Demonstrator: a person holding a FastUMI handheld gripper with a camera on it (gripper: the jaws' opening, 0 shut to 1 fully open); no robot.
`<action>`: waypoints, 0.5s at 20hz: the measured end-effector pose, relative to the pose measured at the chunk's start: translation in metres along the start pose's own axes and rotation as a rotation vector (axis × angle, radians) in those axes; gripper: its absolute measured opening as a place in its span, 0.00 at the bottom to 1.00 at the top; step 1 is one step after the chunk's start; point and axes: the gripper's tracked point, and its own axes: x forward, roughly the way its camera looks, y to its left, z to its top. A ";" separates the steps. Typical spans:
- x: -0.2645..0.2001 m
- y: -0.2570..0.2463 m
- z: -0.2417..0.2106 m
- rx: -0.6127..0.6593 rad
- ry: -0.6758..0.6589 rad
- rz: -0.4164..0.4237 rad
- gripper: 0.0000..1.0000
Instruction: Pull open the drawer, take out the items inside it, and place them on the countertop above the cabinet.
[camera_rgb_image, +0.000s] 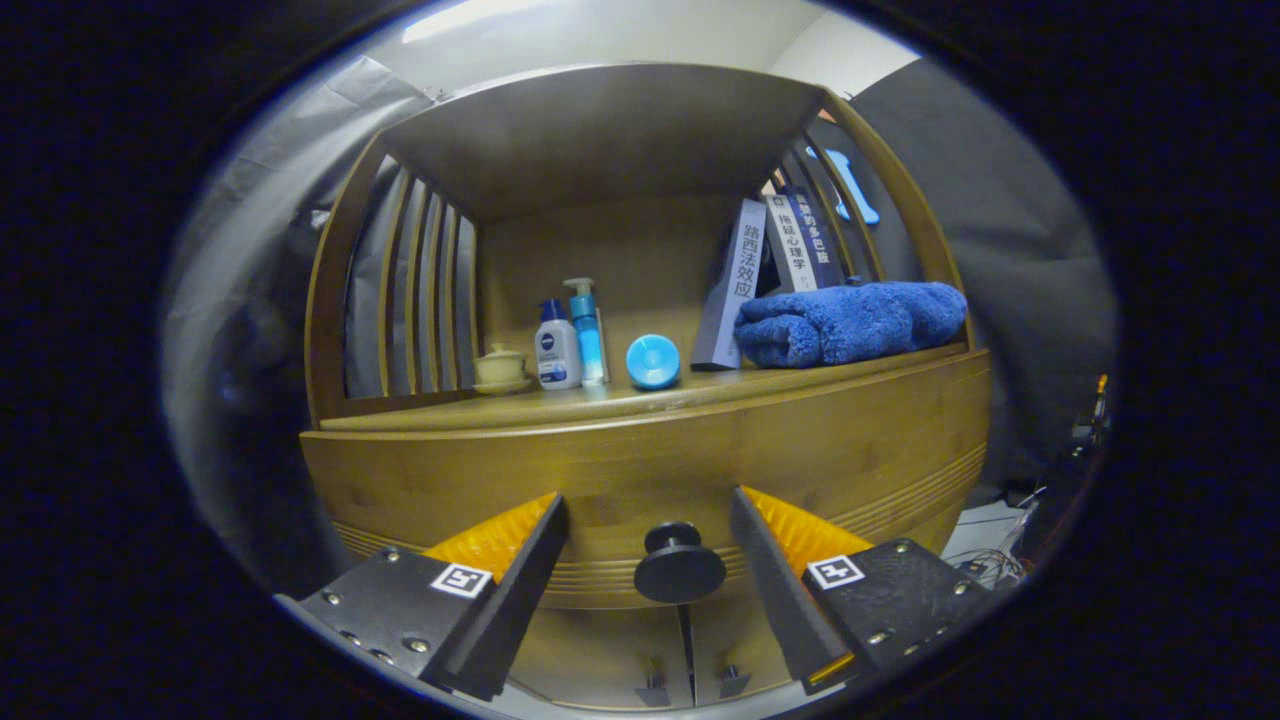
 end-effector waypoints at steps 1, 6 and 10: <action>0.001 0.000 -0.001 -0.004 0.006 0.001 0.99; 0.001 0.001 0.001 -0.015 0.033 0.018 0.99; -0.014 -0.020 0.022 -0.021 0.023 -0.045 0.99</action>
